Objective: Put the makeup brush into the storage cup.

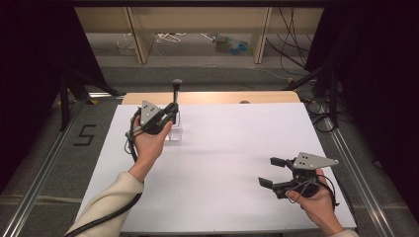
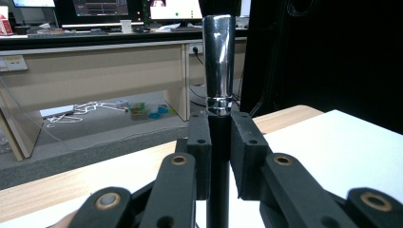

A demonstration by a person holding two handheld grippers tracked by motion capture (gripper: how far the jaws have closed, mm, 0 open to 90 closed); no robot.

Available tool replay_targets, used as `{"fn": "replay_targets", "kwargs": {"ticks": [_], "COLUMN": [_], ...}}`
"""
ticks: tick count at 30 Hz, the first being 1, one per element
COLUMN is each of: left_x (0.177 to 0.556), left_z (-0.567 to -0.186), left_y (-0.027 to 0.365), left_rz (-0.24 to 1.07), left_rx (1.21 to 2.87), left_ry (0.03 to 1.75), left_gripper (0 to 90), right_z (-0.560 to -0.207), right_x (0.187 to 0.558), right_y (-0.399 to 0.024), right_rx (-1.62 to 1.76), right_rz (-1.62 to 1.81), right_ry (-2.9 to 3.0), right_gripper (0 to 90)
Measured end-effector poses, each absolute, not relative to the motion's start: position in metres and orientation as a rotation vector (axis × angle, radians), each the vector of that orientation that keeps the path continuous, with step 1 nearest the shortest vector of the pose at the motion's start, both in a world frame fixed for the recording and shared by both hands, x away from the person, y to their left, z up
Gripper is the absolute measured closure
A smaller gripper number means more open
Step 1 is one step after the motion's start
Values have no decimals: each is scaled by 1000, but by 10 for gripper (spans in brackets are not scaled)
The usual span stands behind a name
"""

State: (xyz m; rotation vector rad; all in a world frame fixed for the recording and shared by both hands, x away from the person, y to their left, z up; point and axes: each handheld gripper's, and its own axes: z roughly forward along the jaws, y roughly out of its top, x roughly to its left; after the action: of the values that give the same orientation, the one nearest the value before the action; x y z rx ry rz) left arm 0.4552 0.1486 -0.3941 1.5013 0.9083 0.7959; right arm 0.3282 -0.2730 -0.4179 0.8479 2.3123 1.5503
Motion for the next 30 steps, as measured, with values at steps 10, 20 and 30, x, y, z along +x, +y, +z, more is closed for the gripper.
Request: {"fn": "replay_targets", "kwargs": {"ticks": [10, 20, 30], "left_x": [457, 459, 462], "left_z": [-394, -394, -395], "left_y": [148, 147, 147], "left_rz": [795, 796, 796], "left_rx": [1504, 1502, 1501], "left_ry": [912, 912, 919], "left_gripper": [792, 792, 791], "right_z": [-418, -419, -419], "right_x": [329, 329, 330], "right_y": [-274, -273, -273], "right_rx": [843, 840, 836], "right_rz": [1523, 1545, 1552], "right_ry": [2318, 2312, 2317], "right_gripper": [167, 167, 167]}}
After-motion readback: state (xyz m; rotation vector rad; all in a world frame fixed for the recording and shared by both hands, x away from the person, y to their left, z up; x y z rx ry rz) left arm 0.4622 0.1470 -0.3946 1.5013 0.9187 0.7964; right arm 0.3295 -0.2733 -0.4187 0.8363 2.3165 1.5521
